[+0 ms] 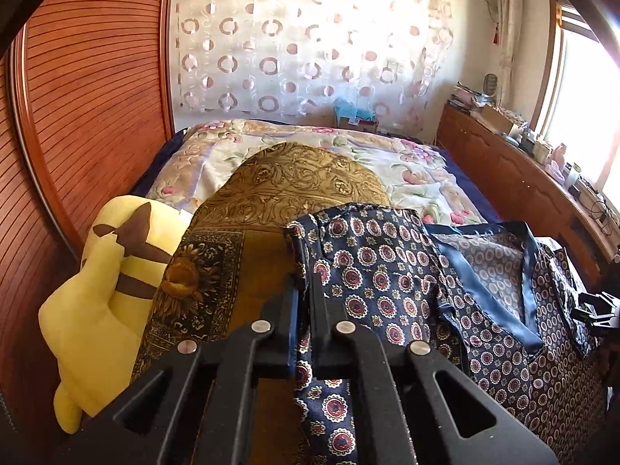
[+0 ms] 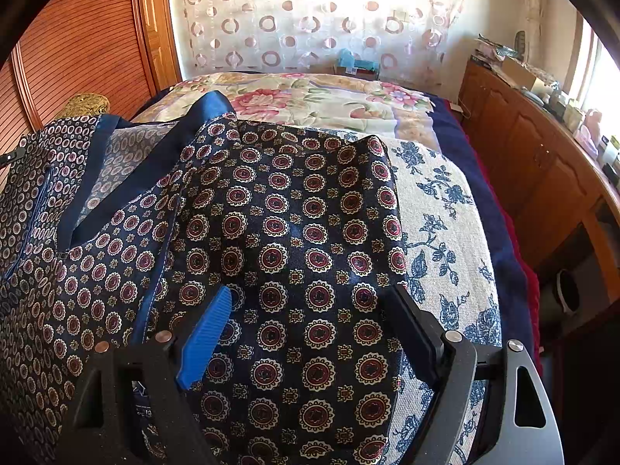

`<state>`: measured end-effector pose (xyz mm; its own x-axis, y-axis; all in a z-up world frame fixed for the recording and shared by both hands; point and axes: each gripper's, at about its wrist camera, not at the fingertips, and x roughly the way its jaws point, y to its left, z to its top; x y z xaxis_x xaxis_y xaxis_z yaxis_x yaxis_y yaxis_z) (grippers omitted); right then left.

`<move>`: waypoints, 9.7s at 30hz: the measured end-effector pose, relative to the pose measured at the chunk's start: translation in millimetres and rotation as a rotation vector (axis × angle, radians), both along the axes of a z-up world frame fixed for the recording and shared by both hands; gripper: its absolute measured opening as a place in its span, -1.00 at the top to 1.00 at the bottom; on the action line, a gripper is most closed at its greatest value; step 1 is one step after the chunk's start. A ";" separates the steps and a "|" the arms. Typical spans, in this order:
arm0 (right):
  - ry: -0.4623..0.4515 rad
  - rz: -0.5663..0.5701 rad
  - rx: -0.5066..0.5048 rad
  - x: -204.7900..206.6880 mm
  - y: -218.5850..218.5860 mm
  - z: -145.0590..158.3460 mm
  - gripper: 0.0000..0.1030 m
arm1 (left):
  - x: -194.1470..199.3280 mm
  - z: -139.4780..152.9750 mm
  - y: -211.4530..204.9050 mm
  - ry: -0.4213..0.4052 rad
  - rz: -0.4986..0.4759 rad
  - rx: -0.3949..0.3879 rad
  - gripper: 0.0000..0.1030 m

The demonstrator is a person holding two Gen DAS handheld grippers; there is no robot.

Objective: Fold small clothes

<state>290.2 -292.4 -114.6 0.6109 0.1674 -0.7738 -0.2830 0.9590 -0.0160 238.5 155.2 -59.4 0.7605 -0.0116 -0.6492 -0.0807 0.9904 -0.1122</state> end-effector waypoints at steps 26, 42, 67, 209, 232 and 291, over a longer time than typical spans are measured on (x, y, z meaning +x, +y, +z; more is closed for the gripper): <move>0.070 -0.019 0.066 94.6 -30.4 9.2 0.05 | 12.5 -15.5 -0.5 0.058 -0.106 -0.060 0.91; -0.192 0.098 0.067 2.5 -18.7 79.9 0.95 | -54.9 39.7 -40.5 -0.118 -0.184 -0.062 0.96; -0.217 0.004 0.208 -289.4 -106.6 45.8 0.96 | -246.7 -2.5 -21.0 -0.130 -0.060 -0.117 0.96; -0.076 -0.138 0.019 -85.3 -123.4 98.7 -0.12 | -90.2 -33.7 -99.6 0.112 -0.274 0.079 -0.53; -0.058 -0.026 0.026 -66.5 -76.1 115.2 0.86 | -81.0 -60.7 -118.4 0.177 -0.304 0.133 -0.71; -0.063 -0.108 -0.023 -56.8 -61.7 83.6 0.01 | -91.4 -4.1 -38.3 -0.006 -0.104 0.125 0.94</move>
